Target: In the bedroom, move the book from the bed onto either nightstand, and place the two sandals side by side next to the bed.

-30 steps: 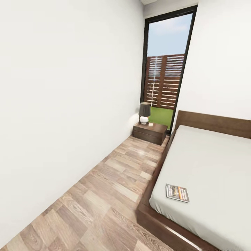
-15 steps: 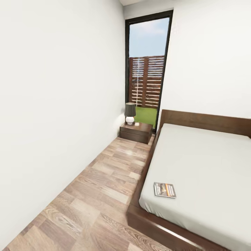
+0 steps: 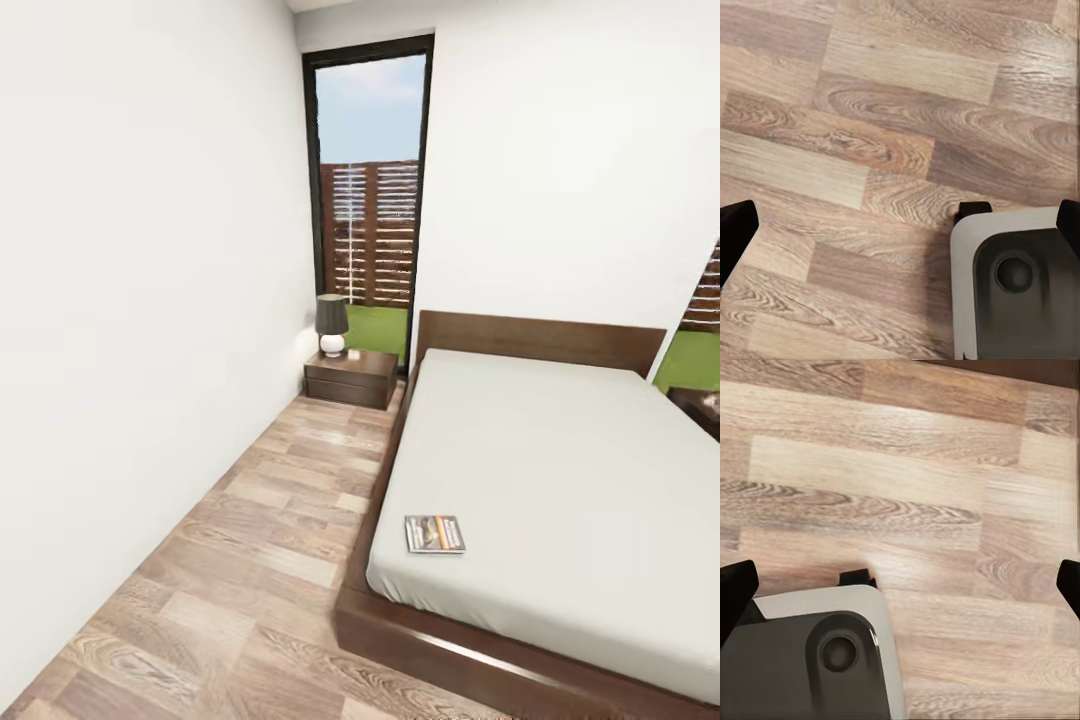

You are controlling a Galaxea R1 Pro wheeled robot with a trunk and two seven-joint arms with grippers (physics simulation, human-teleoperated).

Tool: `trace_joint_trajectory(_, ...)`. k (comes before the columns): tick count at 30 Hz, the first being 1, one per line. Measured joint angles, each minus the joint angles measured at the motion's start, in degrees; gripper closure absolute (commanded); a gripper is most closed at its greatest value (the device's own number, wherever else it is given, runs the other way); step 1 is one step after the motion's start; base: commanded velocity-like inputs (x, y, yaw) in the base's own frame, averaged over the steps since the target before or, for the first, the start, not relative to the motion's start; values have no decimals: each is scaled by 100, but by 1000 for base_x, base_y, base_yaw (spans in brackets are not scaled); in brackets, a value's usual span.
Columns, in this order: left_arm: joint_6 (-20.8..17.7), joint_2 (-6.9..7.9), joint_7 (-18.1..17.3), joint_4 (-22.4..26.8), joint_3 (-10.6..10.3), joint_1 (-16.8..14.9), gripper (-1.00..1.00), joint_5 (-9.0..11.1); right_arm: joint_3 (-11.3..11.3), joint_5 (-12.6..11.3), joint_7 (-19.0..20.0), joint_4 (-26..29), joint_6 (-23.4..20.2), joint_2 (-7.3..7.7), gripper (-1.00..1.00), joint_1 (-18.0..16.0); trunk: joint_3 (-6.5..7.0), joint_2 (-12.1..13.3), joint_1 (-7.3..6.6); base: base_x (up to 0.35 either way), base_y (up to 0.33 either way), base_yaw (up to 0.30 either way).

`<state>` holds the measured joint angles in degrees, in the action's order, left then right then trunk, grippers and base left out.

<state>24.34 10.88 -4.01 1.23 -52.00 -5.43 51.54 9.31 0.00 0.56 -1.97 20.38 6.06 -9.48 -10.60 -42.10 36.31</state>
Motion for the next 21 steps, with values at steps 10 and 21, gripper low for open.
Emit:
trace_joint_trajectory(10,-8,0,18,-2,-9,-2,-100,9,-4,0,0,0,0,-4,-100,0,-30,0,0,1,0,-270)
trace_joint_trajectory(21,-39,2,41,-3,10,-7,-100,26,-8,2,0,-1,-1,-8,-100,0,-78,0,0,0,0,-236)
